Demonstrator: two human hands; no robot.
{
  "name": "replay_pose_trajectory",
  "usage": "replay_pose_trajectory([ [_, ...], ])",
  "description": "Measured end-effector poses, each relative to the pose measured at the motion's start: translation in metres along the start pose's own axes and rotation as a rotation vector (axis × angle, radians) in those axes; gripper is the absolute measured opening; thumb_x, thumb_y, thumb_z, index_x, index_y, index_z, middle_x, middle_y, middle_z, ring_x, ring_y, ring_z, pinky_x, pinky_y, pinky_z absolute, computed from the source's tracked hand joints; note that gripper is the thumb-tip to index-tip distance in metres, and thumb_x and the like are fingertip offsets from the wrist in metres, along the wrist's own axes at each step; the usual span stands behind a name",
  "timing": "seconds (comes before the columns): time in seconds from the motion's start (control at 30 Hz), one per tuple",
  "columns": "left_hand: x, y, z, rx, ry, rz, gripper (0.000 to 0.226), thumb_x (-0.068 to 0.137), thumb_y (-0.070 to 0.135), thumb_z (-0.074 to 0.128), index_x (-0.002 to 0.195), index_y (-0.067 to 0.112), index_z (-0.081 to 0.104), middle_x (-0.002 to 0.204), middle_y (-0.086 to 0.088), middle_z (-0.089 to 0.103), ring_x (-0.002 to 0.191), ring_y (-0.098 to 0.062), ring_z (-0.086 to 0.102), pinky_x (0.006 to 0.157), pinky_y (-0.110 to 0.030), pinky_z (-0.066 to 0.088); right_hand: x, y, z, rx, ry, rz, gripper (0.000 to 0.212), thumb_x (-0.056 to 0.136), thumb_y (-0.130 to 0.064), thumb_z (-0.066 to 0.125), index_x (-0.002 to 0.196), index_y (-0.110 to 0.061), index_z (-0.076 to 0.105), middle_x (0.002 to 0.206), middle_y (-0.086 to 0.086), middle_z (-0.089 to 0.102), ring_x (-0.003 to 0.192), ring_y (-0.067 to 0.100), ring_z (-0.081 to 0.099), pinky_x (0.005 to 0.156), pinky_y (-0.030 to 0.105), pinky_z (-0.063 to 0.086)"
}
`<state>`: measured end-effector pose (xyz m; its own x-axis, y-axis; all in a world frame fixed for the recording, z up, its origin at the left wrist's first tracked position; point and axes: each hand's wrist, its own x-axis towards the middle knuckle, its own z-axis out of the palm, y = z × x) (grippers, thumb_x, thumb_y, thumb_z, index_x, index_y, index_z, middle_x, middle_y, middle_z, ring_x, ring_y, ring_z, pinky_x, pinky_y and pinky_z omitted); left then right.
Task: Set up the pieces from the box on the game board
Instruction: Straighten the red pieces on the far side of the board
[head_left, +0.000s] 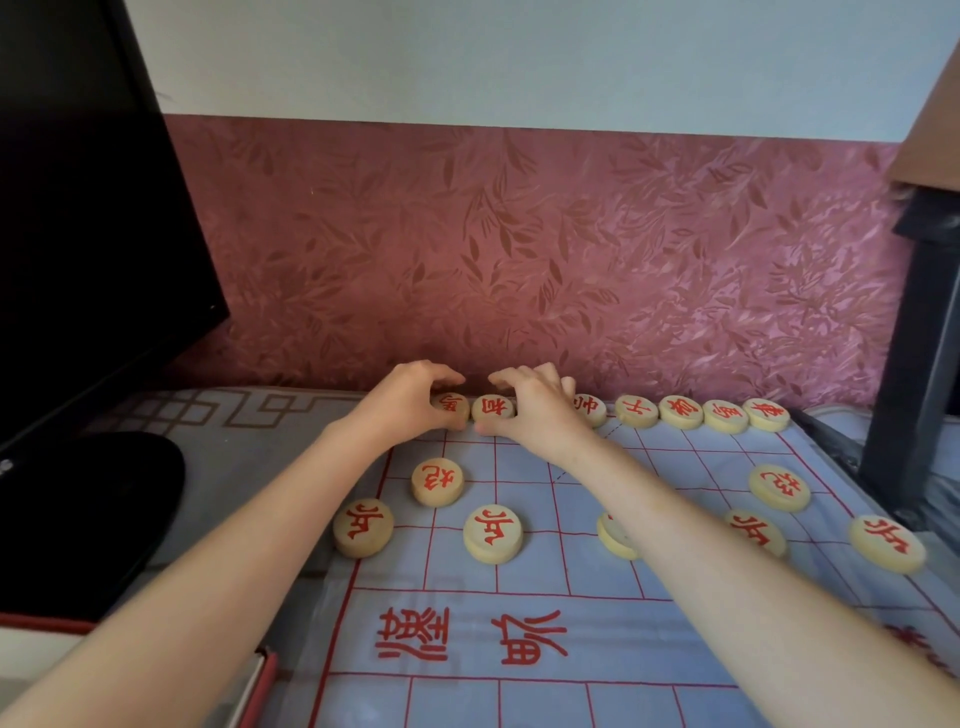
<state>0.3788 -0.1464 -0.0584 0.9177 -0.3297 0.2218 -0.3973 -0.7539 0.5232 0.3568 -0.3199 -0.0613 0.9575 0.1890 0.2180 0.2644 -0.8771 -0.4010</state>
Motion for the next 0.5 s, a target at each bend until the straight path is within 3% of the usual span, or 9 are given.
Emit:
replay_pose_trajectory([
  [0.17, 0.002, 0.015, -0.009, -0.008, 0.019, 0.056, 0.055, 0.071, 0.027, 0.077, 0.122, 0.018, 0.058, 0.120, -0.002, 0.059, 0.111, -0.012, 0.053, 0.088, -0.019, 0.038, -0.012, 0.019, -0.035, 0.188, 0.051, 0.116, 0.045, 0.083, -0.037, 0.066, 0.126, -0.027, 0.056, 0.115, -0.009, 0.051, 0.127, 0.022, 0.028, 0.102, 0.030, 0.021],
  [0.33, 0.012, 0.039, 0.000, 0.037, -0.006, 0.120, 0.047, 0.075, 0.018, 0.073, 0.120, 0.016, 0.060, 0.119, -0.004, 0.063, 0.108, -0.013, 0.057, 0.093, -0.024, 0.044, -0.011, 0.067, -0.053, 0.083, 0.014, 0.196, 0.032, 0.080, -0.034, 0.069, 0.111, -0.033, 0.063, 0.121, 0.004, 0.054, 0.122, 0.028, 0.042, 0.106, 0.035, 0.024],
  [0.5, 0.022, 0.056, 0.023, 0.098, -0.088, 0.144, 0.051, 0.073, 0.017, 0.074, 0.121, 0.014, 0.059, 0.121, -0.006, 0.062, 0.110, -0.018, 0.058, 0.097, -0.033, 0.046, -0.015, 0.080, -0.056, -0.027, -0.110, 0.187, 0.037, 0.088, -0.023, 0.062, 0.122, -0.036, 0.058, 0.122, 0.008, 0.040, 0.122, 0.035, 0.038, 0.111, 0.040, 0.023],
])
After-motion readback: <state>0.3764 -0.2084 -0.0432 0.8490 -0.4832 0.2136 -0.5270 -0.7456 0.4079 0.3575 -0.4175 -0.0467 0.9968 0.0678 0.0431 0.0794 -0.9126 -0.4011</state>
